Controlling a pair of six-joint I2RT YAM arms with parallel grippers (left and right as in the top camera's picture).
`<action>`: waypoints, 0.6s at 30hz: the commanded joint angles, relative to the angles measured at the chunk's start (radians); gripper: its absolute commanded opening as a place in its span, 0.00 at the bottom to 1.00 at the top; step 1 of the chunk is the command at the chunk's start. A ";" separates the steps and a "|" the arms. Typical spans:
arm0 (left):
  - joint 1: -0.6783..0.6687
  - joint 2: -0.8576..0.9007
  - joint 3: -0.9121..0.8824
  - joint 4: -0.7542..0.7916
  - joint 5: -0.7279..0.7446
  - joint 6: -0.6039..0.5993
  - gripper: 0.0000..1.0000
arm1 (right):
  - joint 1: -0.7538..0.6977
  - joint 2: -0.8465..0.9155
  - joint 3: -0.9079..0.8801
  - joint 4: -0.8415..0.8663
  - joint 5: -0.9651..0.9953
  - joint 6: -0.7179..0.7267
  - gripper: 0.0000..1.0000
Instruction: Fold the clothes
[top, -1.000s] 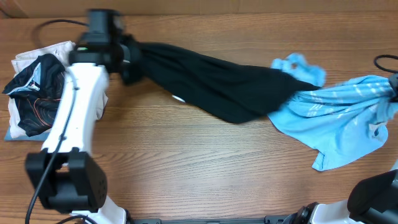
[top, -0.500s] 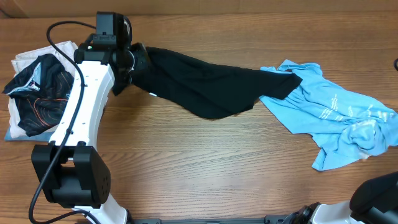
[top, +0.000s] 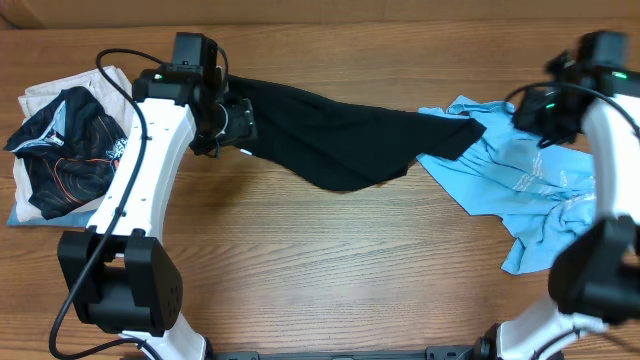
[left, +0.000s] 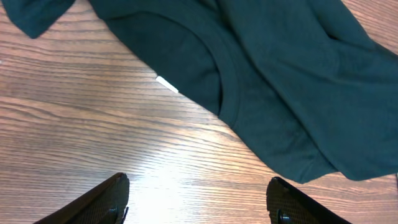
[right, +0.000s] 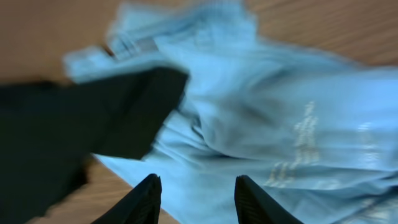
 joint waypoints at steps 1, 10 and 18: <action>-0.007 0.010 0.000 0.001 0.005 0.014 0.73 | 0.014 0.098 -0.002 -0.026 0.055 -0.034 0.42; -0.007 0.010 0.000 0.013 0.005 0.014 0.74 | 0.015 0.276 -0.002 -0.038 0.051 -0.034 0.60; -0.008 0.010 0.000 0.009 0.005 0.014 0.75 | 0.015 0.356 -0.002 0.005 0.078 -0.004 0.04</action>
